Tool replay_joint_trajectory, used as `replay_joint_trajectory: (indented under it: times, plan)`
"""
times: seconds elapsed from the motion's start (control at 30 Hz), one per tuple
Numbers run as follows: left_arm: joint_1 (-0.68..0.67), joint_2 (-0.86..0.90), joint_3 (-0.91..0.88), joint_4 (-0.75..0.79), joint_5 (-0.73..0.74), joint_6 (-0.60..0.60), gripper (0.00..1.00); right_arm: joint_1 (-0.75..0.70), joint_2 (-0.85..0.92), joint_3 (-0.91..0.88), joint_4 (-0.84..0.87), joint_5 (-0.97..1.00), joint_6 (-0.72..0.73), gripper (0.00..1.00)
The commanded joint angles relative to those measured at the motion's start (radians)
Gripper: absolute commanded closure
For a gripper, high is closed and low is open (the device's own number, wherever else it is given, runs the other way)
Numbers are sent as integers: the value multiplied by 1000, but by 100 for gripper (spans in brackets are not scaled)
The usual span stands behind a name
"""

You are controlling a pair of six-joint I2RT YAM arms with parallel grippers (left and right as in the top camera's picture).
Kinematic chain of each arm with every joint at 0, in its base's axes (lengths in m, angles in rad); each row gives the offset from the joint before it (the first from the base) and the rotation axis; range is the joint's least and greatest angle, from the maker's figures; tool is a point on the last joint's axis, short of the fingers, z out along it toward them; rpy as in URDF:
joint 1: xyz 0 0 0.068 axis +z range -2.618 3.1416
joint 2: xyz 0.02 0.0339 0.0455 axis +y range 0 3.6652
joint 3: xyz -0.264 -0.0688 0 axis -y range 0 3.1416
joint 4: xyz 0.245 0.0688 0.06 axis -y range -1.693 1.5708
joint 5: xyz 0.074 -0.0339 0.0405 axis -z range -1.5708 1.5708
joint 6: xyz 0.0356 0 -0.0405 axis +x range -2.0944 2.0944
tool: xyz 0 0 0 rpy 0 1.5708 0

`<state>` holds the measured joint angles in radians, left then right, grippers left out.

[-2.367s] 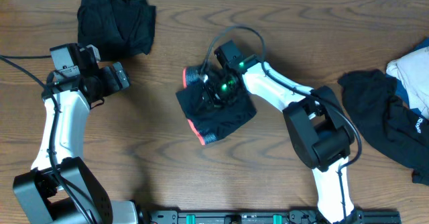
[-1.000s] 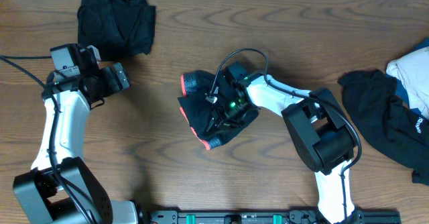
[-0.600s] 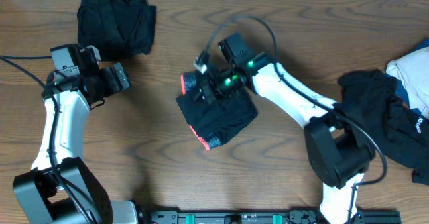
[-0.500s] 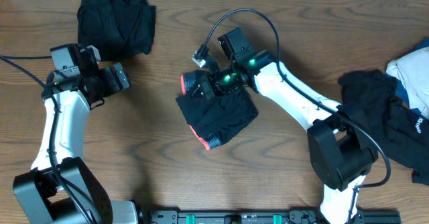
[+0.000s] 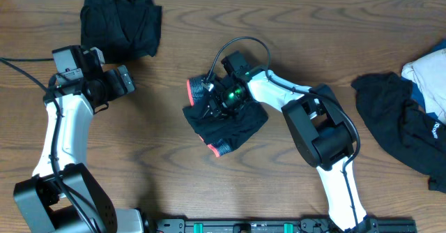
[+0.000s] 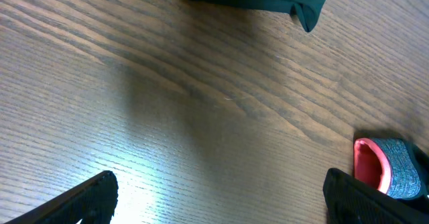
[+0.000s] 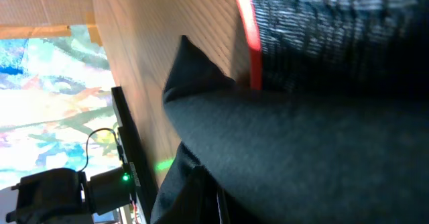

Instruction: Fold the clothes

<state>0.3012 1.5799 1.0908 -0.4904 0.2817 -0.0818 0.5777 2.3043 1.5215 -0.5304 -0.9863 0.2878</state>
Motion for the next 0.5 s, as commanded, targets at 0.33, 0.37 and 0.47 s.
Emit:
replay_joint_trajectory:
  times: [0.33, 0.37, 0.47]
  plan:
    - [5, -14, 20, -3, -5, -9, 2, -1, -273, 2, -119, 45, -24, 90]
    - [4, -14, 20, -2, -5, -9, 2, 0, -296, 2, -139, 51, -24, 89]
    - [4, -14, 20, -2, -5, -9, 2, 6, -336, 2, -211, 101, -24, 87]
